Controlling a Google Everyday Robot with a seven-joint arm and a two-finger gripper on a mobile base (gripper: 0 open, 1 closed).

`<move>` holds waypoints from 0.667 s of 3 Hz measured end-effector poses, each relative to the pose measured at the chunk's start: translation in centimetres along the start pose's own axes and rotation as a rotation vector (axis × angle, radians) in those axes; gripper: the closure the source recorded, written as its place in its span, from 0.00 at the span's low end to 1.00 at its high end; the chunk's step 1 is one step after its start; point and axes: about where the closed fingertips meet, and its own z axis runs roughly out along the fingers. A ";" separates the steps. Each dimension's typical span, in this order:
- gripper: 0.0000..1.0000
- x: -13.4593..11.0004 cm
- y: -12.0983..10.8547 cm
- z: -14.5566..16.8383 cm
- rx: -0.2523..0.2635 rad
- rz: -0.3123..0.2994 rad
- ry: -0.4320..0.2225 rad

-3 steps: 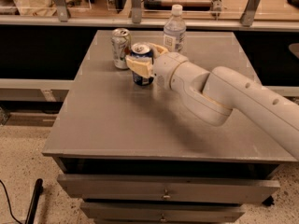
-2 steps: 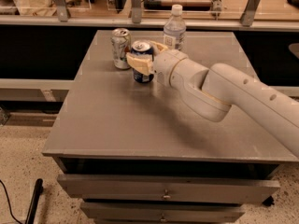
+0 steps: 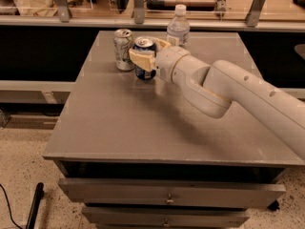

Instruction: Move pepsi can near 7up can

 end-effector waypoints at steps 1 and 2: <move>0.54 0.1 0.2 0.9 -0.016 0.011 -0.003; 0.31 0.3 0.5 1.6 -0.035 0.016 0.005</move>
Offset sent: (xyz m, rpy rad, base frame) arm 0.0164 0.0144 -0.0051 0.0009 0.0350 0.0515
